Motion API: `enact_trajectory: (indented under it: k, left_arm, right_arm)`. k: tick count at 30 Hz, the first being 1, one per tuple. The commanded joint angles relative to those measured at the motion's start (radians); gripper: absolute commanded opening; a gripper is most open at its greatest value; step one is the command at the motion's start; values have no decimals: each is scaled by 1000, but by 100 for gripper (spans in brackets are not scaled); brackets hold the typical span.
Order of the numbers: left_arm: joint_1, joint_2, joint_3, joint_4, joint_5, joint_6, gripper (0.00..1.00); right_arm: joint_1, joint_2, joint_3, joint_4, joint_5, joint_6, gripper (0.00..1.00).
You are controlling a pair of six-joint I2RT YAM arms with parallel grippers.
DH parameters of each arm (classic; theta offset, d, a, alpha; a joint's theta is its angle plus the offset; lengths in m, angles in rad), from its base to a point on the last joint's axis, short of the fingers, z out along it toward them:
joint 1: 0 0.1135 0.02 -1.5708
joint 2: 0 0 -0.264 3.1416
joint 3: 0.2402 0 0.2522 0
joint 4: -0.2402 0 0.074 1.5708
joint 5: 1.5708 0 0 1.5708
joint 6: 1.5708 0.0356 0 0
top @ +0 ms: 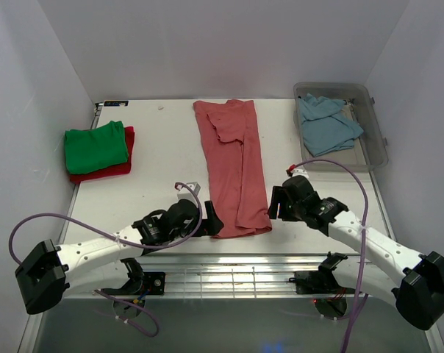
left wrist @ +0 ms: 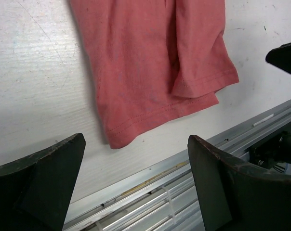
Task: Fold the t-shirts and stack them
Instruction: Fold the tshirt
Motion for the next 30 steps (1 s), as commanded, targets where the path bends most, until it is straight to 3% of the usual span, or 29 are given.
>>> enact_trajectory:
  k: [1,11,22,30]
  left_arm:
    - [2,-15,-44,117,1,-24,98]
    - [2,170,-99,304,12,-55,98]
    - [5,131,-151,338,-14,-75,98]
    - [8,219,-142,361,19,-76,98]
  right_arm:
    - [4,-8,-59,46,-19,49,68]
    - [7,42,-177,173,-87,106,68]
    - [7,-10,-191,175,-82,123,68]
    - [7,62,-197,245,-117,133,67]
